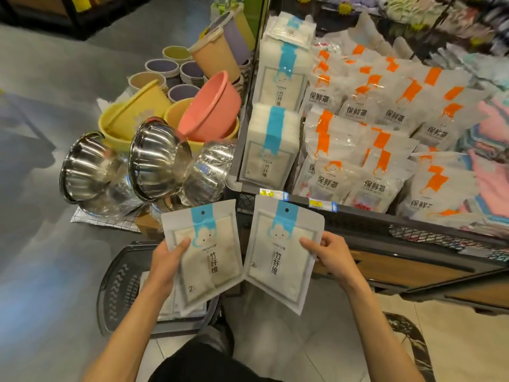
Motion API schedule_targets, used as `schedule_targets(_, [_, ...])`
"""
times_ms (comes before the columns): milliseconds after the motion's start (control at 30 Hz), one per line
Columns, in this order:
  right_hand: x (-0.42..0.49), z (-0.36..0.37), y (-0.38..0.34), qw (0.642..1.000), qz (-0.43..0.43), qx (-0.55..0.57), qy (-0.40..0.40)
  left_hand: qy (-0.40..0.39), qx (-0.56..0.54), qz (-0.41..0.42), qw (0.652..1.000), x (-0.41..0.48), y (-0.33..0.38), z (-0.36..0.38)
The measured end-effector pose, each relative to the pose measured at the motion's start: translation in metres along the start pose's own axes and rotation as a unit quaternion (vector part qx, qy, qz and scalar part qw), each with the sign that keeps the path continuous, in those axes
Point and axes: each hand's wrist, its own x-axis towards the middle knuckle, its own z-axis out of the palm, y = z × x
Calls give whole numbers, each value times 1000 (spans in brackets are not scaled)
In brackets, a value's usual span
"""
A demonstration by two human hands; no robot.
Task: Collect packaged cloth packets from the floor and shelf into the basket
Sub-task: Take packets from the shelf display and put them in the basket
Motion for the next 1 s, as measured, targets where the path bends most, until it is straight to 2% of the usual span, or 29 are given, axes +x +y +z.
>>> schedule_targets(267, [83, -3, -66, 998, -50, -35, 28, -11, -32, 35, 999, 59, 51, 23])
schedule_targets(400, [131, -1, -91, 990, -92, -55, 87, -11, -26, 50, 998, 83, 67, 30])
schedule_targets(600, [189, -3, -121, 974, -146, -27, 174, -9, -14, 65, 998, 111, 81, 34])
schedule_targets(800, [239, 6, -121, 969, -148, -48, 192, -12, -26, 56, 998, 135, 90, 42])
schedule_targets(1000, [279, 28, -86, 966, -125, -60, 217, -11, -35, 44, 998, 161, 96, 52])
